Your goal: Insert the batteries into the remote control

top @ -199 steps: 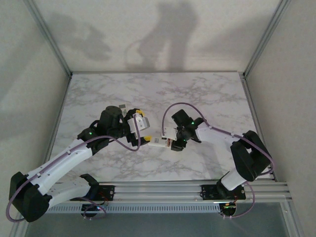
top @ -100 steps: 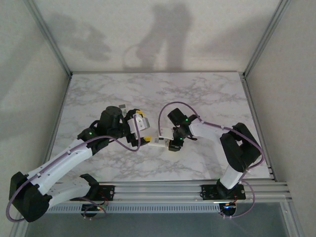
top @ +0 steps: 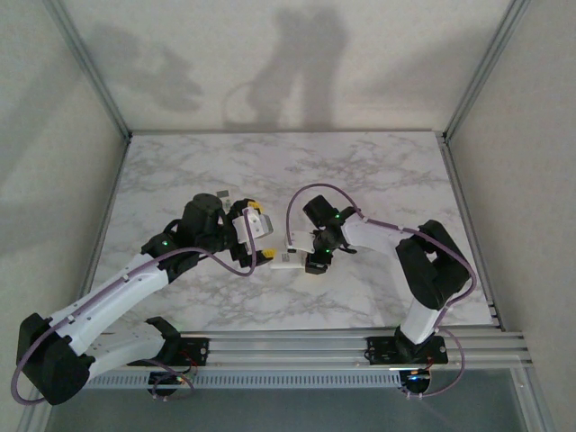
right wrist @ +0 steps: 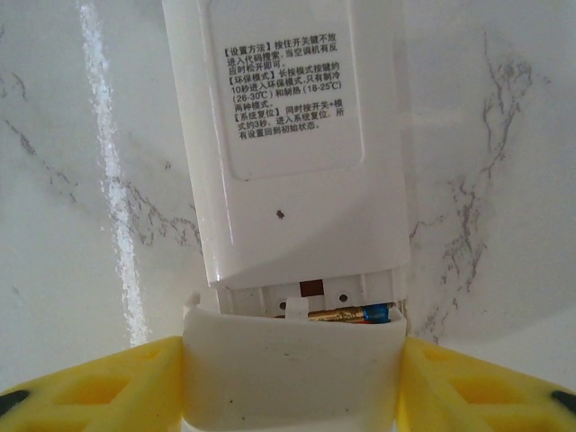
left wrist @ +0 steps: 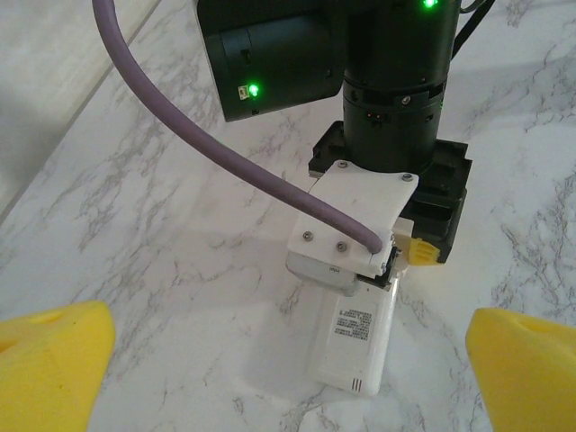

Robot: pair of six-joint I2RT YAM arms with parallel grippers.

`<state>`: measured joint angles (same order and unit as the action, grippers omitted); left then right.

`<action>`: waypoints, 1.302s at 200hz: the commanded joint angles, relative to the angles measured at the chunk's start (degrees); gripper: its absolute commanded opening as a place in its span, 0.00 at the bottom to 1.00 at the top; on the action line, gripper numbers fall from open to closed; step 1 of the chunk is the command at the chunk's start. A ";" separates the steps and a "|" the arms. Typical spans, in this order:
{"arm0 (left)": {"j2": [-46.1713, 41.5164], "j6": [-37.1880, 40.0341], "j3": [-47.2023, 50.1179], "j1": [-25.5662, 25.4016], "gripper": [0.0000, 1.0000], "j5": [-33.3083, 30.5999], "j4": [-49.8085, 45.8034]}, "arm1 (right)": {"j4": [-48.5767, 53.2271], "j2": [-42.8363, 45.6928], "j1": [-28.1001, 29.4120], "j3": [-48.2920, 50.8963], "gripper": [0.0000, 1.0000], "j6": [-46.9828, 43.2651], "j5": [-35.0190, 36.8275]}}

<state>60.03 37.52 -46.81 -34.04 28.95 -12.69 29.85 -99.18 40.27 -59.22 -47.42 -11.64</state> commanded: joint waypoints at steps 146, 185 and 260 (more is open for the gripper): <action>-0.97 0.89 0.49 -0.23 0.99 0.63 -0.62 | -1.28 4.00 2.00 1.77 0.59 -7.68 5.13; -1.06 0.89 0.49 -0.24 1.00 0.50 -0.67 | -0.94 1.44 1.99 1.20 0.59 -7.96 4.44; -1.05 1.07 0.65 -0.23 1.00 0.37 -0.71 | 0.11 -0.83 2.26 -0.11 0.61 -8.82 3.46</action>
<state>60.03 37.71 -46.74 -34.04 28.95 -12.71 28.53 -98.91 41.91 -58.41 -55.13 -7.25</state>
